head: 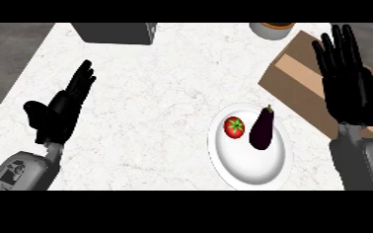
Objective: Pick the tomato from the plate and place it in the cardboard box
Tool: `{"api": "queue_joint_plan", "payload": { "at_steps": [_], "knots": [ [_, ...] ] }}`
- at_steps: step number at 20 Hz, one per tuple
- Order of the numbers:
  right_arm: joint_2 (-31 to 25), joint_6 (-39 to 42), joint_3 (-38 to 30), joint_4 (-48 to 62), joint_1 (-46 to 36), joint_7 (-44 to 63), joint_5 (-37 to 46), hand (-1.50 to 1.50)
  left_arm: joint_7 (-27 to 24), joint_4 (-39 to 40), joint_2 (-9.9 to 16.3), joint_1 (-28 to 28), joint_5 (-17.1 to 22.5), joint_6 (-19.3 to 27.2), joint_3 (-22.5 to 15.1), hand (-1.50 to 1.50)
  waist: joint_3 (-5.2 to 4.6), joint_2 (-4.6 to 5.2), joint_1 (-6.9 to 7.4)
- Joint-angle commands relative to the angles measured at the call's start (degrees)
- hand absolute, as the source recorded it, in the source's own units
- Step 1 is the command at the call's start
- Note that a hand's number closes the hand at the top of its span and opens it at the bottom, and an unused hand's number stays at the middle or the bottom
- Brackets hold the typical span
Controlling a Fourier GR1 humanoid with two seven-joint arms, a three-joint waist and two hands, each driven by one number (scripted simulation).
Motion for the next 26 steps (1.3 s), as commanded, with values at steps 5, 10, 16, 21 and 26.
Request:
{"api": "queue_joint_plan", "payload": {
  "at_steps": [5, 10, 16, 21, 26],
  "knots": [
    [-8.30, -20.48, -3.14, -7.67, 4.56, 6.83, 17.76, -1.50, -5.85, -3.40, 5.91, -0.56, -5.30, -4.08, -0.38, 0.00, 0.34, 0.97, -5.56],
    [-11.97, -27.05, 3.50, -9.32, 19.19, 15.54, 32.07, -1.50, -7.84, -3.69, 5.01, 0.17, -6.40, -5.55, -2.31, 0.00, 0.40, 1.68, -6.26],
    [-16.20, -28.15, 13.94, -19.97, 26.80, 23.84, 50.86, -1.50, -7.23, -6.10, 6.08, 0.02, -6.93, -8.29, -2.69, 0.00, 0.62, 2.04, -3.05],
    [-19.78, -18.38, 19.55, -28.03, 26.42, 40.92, 61.20, -1.50, -9.26, -1.98, 3.74, -1.66, -7.63, -8.71, -2.04, 0.00, 0.52, 2.45, -2.68],
    [-22.55, -1.47, 24.88, -29.83, 19.04, 55.26, 59.91, -1.50, -8.45, -2.72, 4.74, -3.08, -6.60, -11.29, -1.31, 0.00, 0.50, 2.66, -0.58]
  ]
}}
